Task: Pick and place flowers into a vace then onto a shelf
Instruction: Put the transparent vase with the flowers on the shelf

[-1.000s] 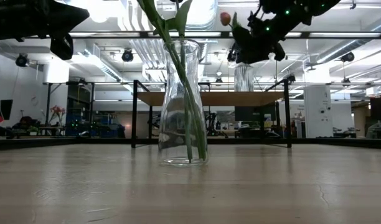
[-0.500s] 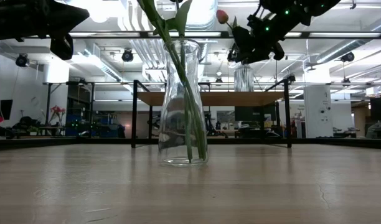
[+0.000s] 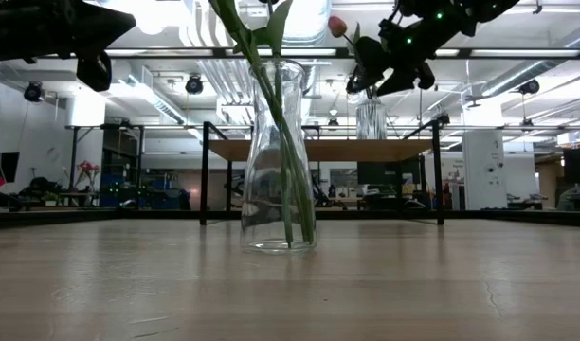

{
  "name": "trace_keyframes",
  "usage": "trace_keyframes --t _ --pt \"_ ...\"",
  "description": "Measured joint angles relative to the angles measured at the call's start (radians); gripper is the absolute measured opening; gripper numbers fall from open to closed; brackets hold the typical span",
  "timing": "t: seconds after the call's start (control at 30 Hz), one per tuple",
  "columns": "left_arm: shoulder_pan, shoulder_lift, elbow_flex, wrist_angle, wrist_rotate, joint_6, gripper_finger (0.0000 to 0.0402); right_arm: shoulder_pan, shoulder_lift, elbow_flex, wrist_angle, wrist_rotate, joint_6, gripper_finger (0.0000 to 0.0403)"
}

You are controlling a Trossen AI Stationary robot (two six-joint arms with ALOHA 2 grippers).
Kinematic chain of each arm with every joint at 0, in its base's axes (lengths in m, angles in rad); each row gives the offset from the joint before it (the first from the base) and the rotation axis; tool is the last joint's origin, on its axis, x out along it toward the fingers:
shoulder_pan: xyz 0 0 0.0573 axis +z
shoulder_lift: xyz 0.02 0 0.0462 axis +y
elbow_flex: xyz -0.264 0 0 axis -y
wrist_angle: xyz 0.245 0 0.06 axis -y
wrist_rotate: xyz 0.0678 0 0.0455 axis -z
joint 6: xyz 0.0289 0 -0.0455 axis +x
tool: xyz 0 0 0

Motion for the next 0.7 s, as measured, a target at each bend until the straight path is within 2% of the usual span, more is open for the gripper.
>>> trace_keyframes --t 0.17,0.27,0.43,0.6,0.7 --pt "0.000 0.000 0.000 0.000 0.000 0.000 0.0000 0.005 -0.031 -0.001 -0.026 -0.004 -0.012 0.0312" --pt "0.000 0.000 0.000 0.000 0.000 0.000 0.0000 0.015 -0.074 -0.001 -0.036 -0.033 -0.065 0.0340" --pt "0.000 0.000 0.000 0.000 0.000 0.000 0.0000 0.033 -0.158 -0.001 -0.113 -0.039 -0.119 0.0349" --pt "0.000 0.000 0.000 0.000 0.000 0.000 0.0000 0.067 -0.261 -0.001 -0.338 -0.038 -0.017 0.0347" --pt "0.000 0.000 0.000 0.000 0.000 0.000 0.0000 0.137 -0.327 -0.014 -0.373 -0.100 0.002 0.0337"
